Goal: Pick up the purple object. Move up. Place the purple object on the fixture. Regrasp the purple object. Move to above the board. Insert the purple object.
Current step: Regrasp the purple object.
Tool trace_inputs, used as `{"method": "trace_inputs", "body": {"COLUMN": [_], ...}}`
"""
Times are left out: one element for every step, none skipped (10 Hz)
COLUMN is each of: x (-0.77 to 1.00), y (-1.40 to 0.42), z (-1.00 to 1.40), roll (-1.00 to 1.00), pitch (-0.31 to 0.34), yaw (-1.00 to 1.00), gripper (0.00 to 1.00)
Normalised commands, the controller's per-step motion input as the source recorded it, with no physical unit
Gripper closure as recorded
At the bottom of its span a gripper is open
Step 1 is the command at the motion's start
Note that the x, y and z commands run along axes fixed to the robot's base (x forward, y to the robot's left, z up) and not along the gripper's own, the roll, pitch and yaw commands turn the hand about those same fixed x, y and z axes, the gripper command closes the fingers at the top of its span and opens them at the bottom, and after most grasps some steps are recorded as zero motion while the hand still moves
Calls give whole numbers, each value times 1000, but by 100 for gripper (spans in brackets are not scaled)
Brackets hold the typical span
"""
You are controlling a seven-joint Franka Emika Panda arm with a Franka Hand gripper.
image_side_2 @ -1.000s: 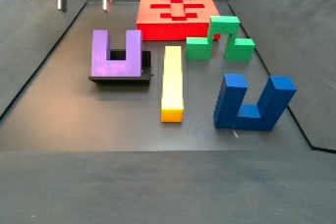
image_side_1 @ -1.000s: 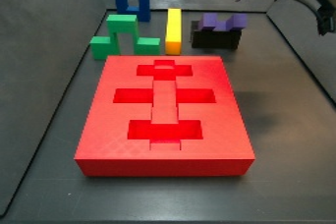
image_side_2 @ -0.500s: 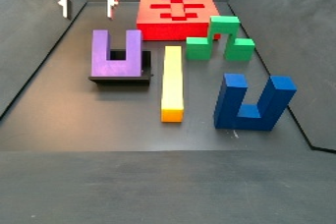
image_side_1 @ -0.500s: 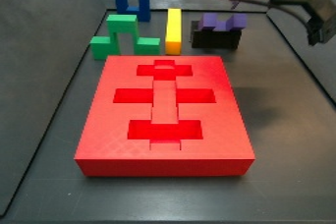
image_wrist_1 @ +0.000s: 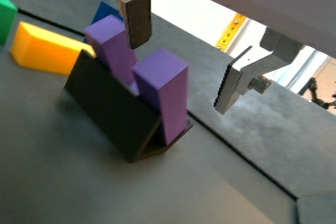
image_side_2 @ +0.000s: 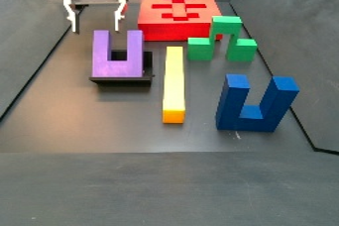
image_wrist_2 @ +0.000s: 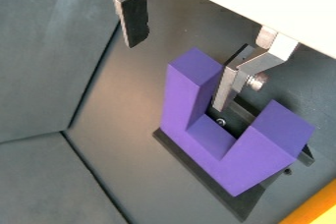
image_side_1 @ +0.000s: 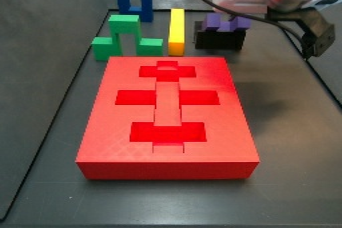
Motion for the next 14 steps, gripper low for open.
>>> {"method": "trace_inputs", "body": {"x": [26, 106, 157, 166, 149, 23, 17, 0, 0, 0, 0, 0, 0, 0], "y": [43, 123, 180, 169, 100, 43, 14, 0, 0, 0, 0, 0, 0, 0], "z": [-323, -234, -183, -160, -163, -177, -109, 0, 0, 0, 0, 0, 0, 0], "roll": [-9, -17, -46, -11, -3, -6, 0, 0, 0, 0, 0, 0, 0, 0], "pitch": [57, 114, 151, 163, 134, 66, 54, 0, 0, 0, 0, 0, 0, 0], "yaw": [103, 43, 26, 26, 0, 0, 0, 0, 0, 0, 0, 0, 0, 0], "gripper": [0, 0, 0, 0, 0, 0, 0, 0, 100, 100, 100, 100, 100, 100]}}
